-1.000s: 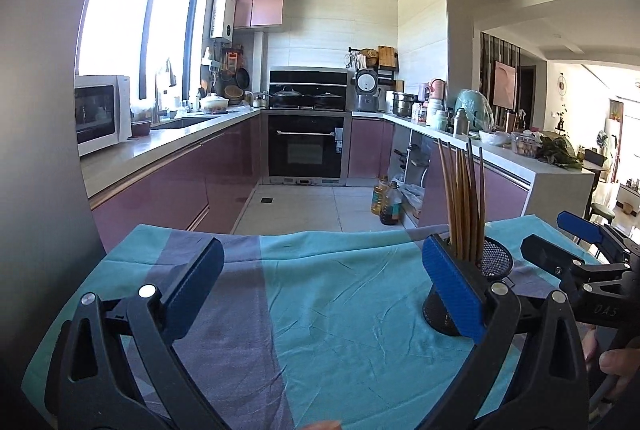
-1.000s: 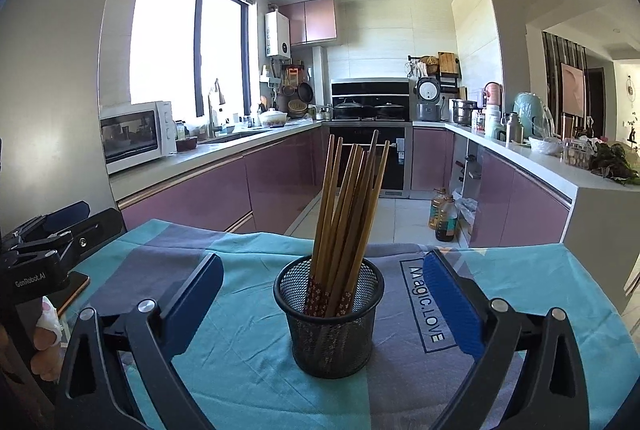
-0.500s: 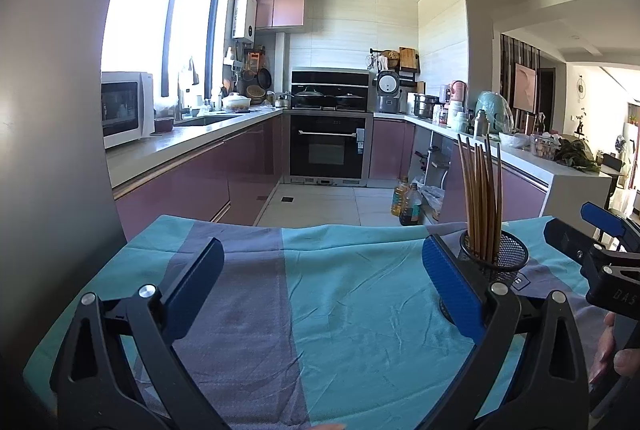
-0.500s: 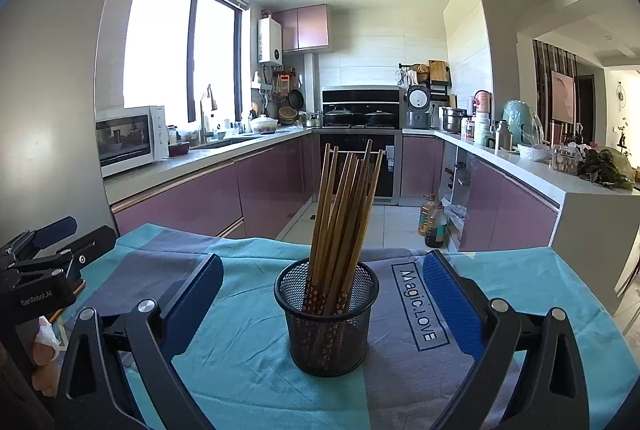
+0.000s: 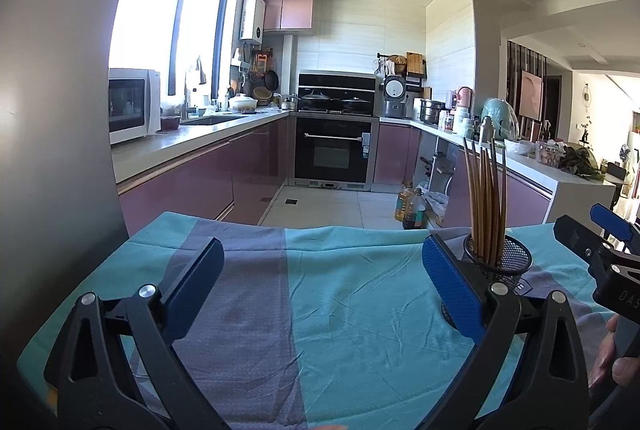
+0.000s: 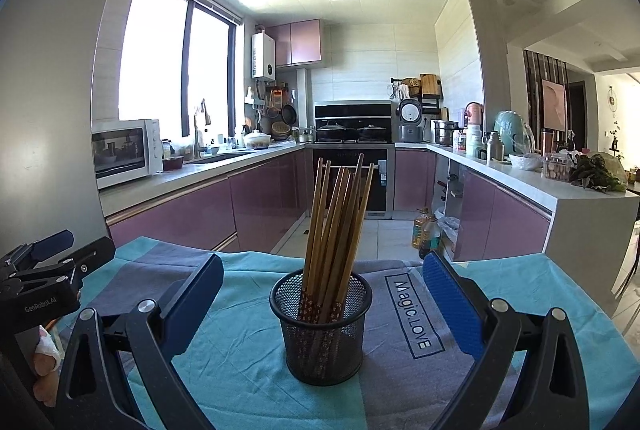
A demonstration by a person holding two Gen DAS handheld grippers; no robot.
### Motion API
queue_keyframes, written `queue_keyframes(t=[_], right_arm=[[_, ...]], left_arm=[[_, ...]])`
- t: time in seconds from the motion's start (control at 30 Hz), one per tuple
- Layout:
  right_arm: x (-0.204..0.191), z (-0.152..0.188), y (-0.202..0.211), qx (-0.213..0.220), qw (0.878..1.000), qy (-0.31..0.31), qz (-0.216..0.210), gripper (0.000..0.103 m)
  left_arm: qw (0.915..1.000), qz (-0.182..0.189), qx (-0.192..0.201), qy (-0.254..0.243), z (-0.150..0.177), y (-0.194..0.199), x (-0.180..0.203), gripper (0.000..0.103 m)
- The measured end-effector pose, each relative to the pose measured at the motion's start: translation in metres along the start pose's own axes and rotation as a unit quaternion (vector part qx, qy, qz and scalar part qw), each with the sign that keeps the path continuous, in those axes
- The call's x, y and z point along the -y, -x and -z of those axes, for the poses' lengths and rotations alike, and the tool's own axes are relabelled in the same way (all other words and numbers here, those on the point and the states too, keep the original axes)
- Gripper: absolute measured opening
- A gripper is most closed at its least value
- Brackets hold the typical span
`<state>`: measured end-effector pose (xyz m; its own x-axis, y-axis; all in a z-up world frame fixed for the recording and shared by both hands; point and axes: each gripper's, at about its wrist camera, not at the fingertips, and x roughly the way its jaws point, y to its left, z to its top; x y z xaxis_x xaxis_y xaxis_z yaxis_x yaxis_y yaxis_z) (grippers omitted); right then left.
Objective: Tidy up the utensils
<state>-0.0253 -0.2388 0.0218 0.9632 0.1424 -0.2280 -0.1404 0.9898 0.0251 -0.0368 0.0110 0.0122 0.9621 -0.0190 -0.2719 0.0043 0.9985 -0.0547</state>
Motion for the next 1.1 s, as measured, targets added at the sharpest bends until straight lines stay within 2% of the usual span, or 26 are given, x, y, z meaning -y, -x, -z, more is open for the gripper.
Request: queue_keyframes(t=[1.1], right_arm=[[-0.0004,-0.0023,-0.0026,-0.003,1.0,-0.008,-0.002,0.097]], left_arm=[[1.0,-0.003,0.006,-0.003,0.001,0.0016,0.0062,0.098]])
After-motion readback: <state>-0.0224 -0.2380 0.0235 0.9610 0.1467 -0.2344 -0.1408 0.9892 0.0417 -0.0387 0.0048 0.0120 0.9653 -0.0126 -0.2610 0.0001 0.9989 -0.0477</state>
